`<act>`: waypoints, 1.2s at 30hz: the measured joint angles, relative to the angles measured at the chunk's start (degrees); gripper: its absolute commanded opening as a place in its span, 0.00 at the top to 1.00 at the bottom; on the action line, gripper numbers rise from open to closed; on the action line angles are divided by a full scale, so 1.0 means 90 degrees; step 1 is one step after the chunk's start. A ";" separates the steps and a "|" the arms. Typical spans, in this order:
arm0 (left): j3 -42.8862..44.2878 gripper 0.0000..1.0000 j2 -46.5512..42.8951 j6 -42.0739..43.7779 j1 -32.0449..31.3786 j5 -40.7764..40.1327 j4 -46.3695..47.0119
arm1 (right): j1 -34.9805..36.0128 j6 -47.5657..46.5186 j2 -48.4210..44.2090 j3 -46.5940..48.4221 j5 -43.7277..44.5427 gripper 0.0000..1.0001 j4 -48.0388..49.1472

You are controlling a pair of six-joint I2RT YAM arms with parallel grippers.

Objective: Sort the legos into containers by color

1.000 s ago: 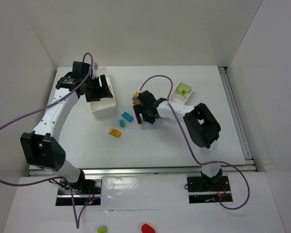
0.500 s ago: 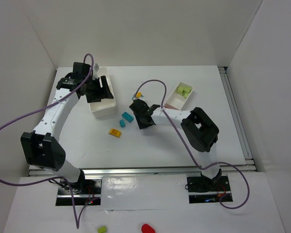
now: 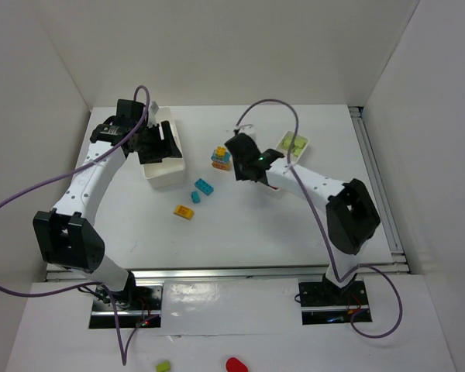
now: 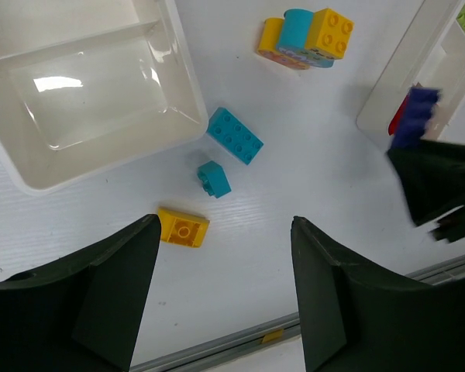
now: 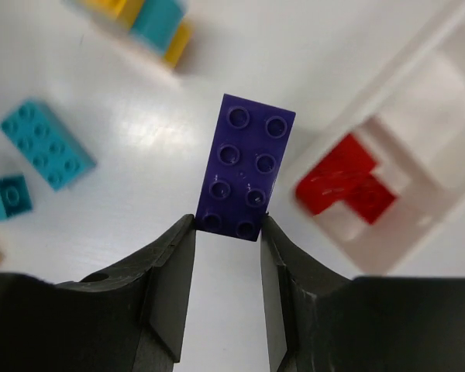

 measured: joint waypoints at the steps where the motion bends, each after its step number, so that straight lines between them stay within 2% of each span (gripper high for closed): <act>1: 0.0000 0.23 0.0000 0.0002 0.0000 0.0002 0.0000 | -0.0182 0.0000 -0.0175 0.0000 0.0044 0.69 0.0015; 4: 0.0000 0.23 0.0000 0.0002 0.0000 0.0010 0.0000 | -0.0855 -0.0005 -0.0510 0.0000 0.0189 0.69 0.0056; 8: 0.0000 0.23 0.0005 0.0002 0.0000 0.0051 0.0005 | -0.1763 -0.0058 -0.0435 -0.0039 0.0189 0.68 0.0112; 13: 0.0000 0.23 0.0036 0.0002 0.0000 0.0070 0.0010 | -0.2225 -0.0155 0.0046 -0.0049 0.0121 0.68 0.0148; 15: -0.0010 0.21 0.0036 0.0002 0.0000 0.0070 0.0022 | -0.2302 -0.0204 0.0267 -0.0049 0.0075 0.66 0.0204; 16: -0.0032 0.20 0.0036 0.0002 -0.0002 0.0073 0.0041 | -0.2327 -0.0221 0.0357 -0.0049 0.0049 0.61 0.0226; 18: -0.0100 0.16 0.0036 0.0002 -0.0032 0.0073 0.0075 | -0.2363 -0.0243 0.0505 -0.0041 -0.0007 0.47 0.0262; 19: -0.0141 0.14 0.0036 0.0010 -0.0046 0.0070 0.0070 | -0.2378 -0.0248 0.0566 -0.0029 -0.0032 0.32 0.0270; 20: -0.0180 0.14 0.0036 0.0015 -0.0075 0.0053 0.0063 | -0.2392 -0.0221 0.0619 0.0007 -0.0041 0.28 0.0267; 24: -0.0272 0.12 0.0044 0.0022 -0.0250 -0.0034 -0.0012 | -0.2419 -0.0267 0.0714 0.0194 -0.0051 0.26 0.0287; 28: -0.0488 0.19 0.0041 0.0104 -0.0401 -0.0277 -0.0019 | -0.2373 -0.0255 0.0607 0.0253 -0.0036 0.26 0.0299; 33: -0.1411 0.22 -0.0114 0.0063 -0.0619 -0.0704 0.0131 | -0.2059 -0.0194 -0.0136 0.0085 0.0007 0.26 0.0308; 36: -0.2232 0.20 -0.0255 -0.0430 -0.0952 -0.0918 0.0243 | -0.1683 -0.0119 -0.0738 -0.0070 0.0005 0.25 0.0308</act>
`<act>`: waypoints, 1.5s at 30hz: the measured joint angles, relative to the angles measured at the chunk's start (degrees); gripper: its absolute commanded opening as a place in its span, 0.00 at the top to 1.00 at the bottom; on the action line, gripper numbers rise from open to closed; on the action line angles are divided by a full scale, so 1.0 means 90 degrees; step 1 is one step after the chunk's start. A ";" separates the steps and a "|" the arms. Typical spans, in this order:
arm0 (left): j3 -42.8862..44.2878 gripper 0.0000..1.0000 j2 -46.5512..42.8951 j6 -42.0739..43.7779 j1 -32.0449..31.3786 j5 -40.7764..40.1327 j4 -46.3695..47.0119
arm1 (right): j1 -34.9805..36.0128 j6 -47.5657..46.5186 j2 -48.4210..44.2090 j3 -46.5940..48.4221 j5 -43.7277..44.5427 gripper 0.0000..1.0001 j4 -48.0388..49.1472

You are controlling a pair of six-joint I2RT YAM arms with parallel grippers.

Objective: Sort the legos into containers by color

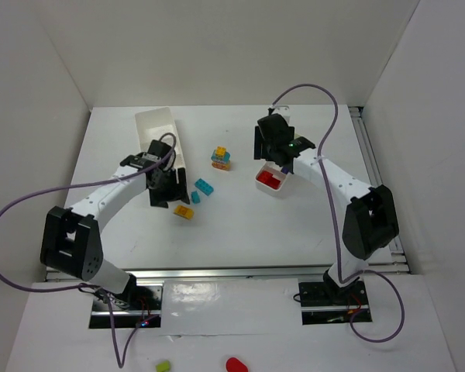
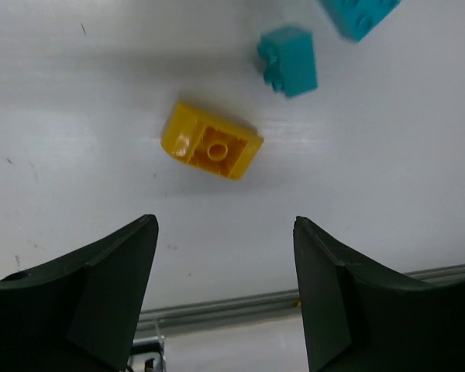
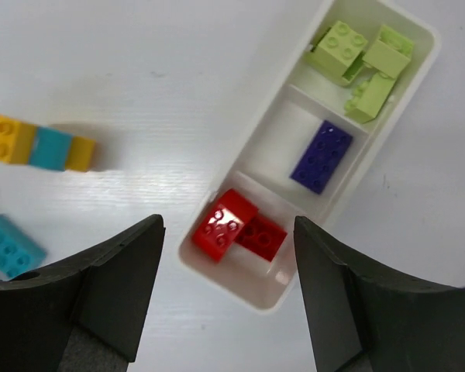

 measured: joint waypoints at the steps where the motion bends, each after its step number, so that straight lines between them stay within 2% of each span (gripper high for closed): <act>1: -0.0194 0.20 -0.0034 -0.0209 -0.0092 -0.0070 -0.0005 | 0.0087 0.0015 -0.0104 -0.0022 0.0000 0.25 0.0000; 4: -0.0869 0.19 -0.0277 -0.1258 -0.0427 -0.0296 0.0199 | 0.0257 0.0068 -0.0265 -0.0090 -0.0002 0.24 -0.0002; 7: -0.1557 0.10 -0.0750 -0.2407 -0.0699 -0.0561 0.0500 | 0.0262 0.0092 -0.0240 -0.0160 -0.0002 0.24 -0.0075; 11: -0.1800 0.13 -0.0826 -0.3449 -0.0828 -0.0894 0.0656 | 0.0272 0.0090 -0.0240 -0.0177 0.0000 0.22 -0.0160; 13: -0.1746 0.16 -0.0605 -0.3713 -0.0828 -0.1005 0.0758 | 0.0272 0.0073 -0.0240 -0.0177 0.0002 0.22 -0.0197; 19: -0.1630 0.18 0.0163 -0.4291 -0.0865 -0.1326 0.0906 | 0.0279 0.0070 -0.0240 -0.0177 0.0012 0.22 -0.0250; 28: -0.1268 0.18 0.0551 -0.4481 -0.0882 -0.1576 0.1100 | 0.0313 0.0068 -0.0240 -0.0177 0.0022 0.22 -0.0257; 31: -0.1243 0.23 0.0750 -0.4486 -0.0899 -0.1644 0.1163 | 0.0313 0.0070 -0.0240 -0.0177 0.0000 0.22 -0.0265; 34: -0.1217 0.32 0.0877 -0.4483 -0.0928 -0.1715 0.1122 | 0.0313 0.0051 -0.0240 -0.0177 -0.0005 0.22 -0.0267; 38: -0.1110 0.52 0.0896 -0.4464 -0.0959 -0.1897 0.0998 | 0.0313 0.0044 -0.0240 -0.0192 -0.0005 0.22 -0.0272; 39: -0.1056 0.63 0.0886 -0.4452 -0.0976 -0.1967 0.0923 | 0.0313 0.0044 -0.0240 -0.0194 -0.0007 0.22 -0.0274; 40: -0.0991 0.68 0.0865 -0.4408 -0.0984 -0.2047 0.0843 | 0.0313 0.0044 -0.0240 -0.0202 -0.0007 0.22 -0.0272; 43: -0.0753 0.77 0.0622 -0.4082 -0.0998 -0.2307 0.0607 | 0.0313 0.0041 -0.0240 -0.0231 -0.0010 0.22 -0.0284; 45: -0.0476 0.77 0.0362 -0.3825 -0.1003 -0.2489 0.0413 | 0.0313 0.0041 -0.0240 -0.0238 -0.0005 0.22 -0.0287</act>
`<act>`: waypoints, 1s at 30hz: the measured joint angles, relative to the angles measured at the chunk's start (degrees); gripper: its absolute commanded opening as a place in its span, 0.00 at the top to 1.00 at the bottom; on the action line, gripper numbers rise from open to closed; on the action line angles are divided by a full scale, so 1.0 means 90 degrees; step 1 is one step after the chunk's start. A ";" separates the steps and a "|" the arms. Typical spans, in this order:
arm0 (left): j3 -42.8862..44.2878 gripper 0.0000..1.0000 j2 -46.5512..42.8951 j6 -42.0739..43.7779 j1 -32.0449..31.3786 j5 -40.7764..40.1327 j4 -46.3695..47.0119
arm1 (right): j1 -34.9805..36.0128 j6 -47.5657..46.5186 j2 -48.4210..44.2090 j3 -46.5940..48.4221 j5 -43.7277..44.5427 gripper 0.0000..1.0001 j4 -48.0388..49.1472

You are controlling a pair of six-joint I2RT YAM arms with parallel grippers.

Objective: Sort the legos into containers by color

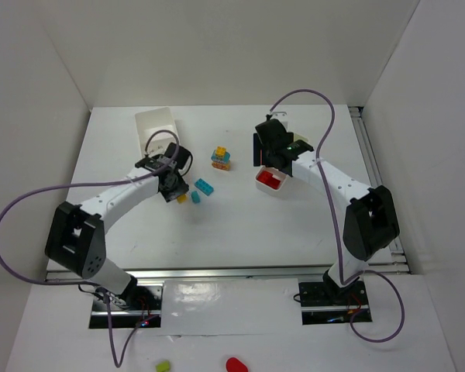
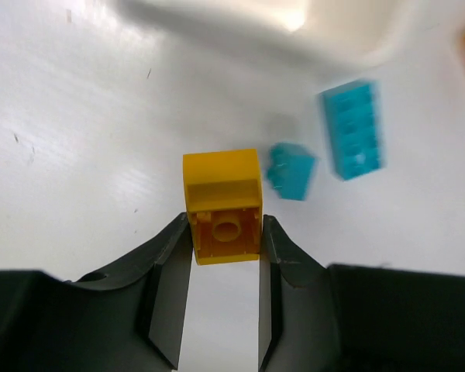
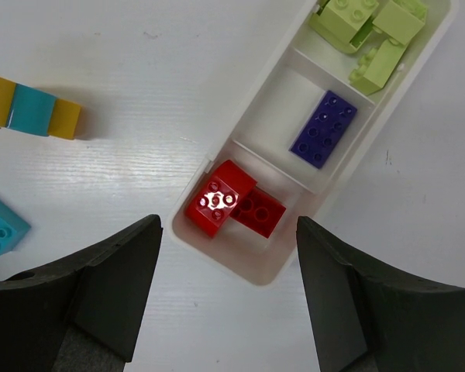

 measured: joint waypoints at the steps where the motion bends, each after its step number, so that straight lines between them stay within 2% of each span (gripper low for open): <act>1: 0.0194 0.77 -0.0131 0.0129 -0.0002 -0.0102 -0.0066 | 0.0000 0.0000 0.0000 0.0000 0.0000 0.22 0.0000; 9: 0.1775 0.77 -0.0427 0.1124 0.0265 -0.0780 -0.0141 | 0.0000 0.0000 -0.0002 0.0000 0.0002 0.22 -0.0005; 17: 0.2582 0.76 0.0867 0.1501 0.1081 -0.0826 -0.0177 | 0.0000 0.0000 -0.0036 0.0000 0.0041 0.22 -0.0085; 19: 0.2623 0.41 0.1183 0.1557 0.1209 -0.0780 -0.0189 | 0.0000 0.0000 -0.0080 0.0000 0.0066 0.22 -0.0121; 20: 0.2637 0.27 0.1307 0.1586 0.1253 -0.0760 -0.0192 | 0.0000 0.0000 -0.0102 0.0000 0.0078 0.22 -0.0136; 22: 0.2645 0.08 0.1464 0.1588 0.1294 -0.0736 -0.0192 | 0.0000 0.0000 -0.0153 0.0000 0.0100 0.22 -0.0172; 25: 0.2645 0.07 0.1515 0.1603 0.1309 -0.0699 -0.0206 | 0.0000 -0.0015 -0.0206 0.0000 0.0095 0.22 -0.0219; 30: 0.2679 0.11 0.1430 0.1848 0.1314 -0.0576 -0.0187 | 0.0012 -0.0318 -0.0214 0.0022 -0.0381 0.21 -0.0216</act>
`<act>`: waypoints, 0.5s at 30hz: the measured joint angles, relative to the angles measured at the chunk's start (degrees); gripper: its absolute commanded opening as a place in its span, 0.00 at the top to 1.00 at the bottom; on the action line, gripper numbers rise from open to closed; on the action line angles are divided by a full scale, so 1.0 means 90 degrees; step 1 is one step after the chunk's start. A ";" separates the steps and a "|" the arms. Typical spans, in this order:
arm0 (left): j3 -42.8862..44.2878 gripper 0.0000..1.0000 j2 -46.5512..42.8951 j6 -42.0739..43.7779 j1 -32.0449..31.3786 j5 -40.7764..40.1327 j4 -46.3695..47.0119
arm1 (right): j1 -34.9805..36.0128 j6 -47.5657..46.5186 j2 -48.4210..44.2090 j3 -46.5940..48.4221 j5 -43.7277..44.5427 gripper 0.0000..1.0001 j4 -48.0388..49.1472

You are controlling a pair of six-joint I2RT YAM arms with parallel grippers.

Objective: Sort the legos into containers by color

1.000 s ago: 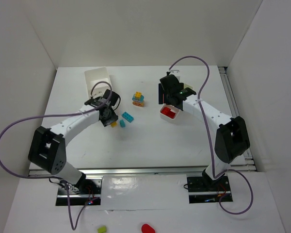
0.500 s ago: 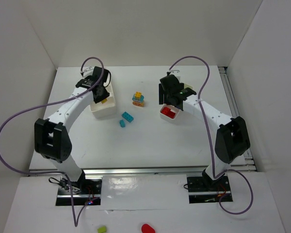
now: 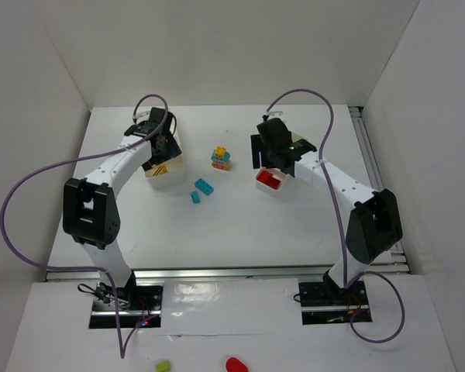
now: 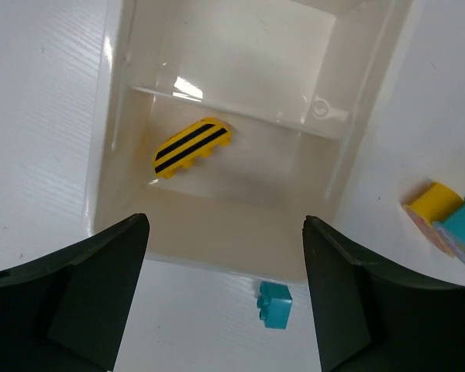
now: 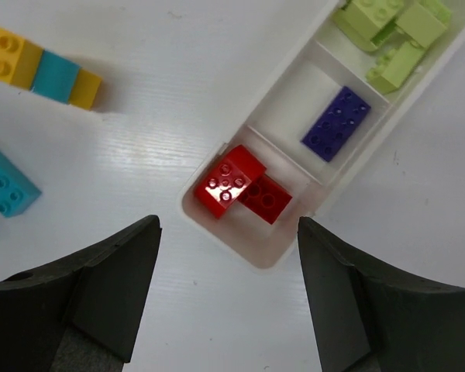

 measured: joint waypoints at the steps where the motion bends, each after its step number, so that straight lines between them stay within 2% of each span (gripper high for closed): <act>1: 0.0000 0.11 -0.0080 0.0104 -0.0010 0.0107 0.0017 | 0.0017 -0.0109 0.0034 0.0039 -0.0146 0.18 -0.0010; 8: -0.0005 0.12 -0.1260 0.1144 -0.0046 0.1445 0.0369 | 0.0656 -0.1229 0.1115 0.1202 -0.1120 0.13 0.0260; 15: -0.0049 0.12 -0.2120 0.1732 -0.0053 0.2016 0.0406 | 0.0872 -0.2188 0.2943 0.2696 -0.1387 0.15 0.0495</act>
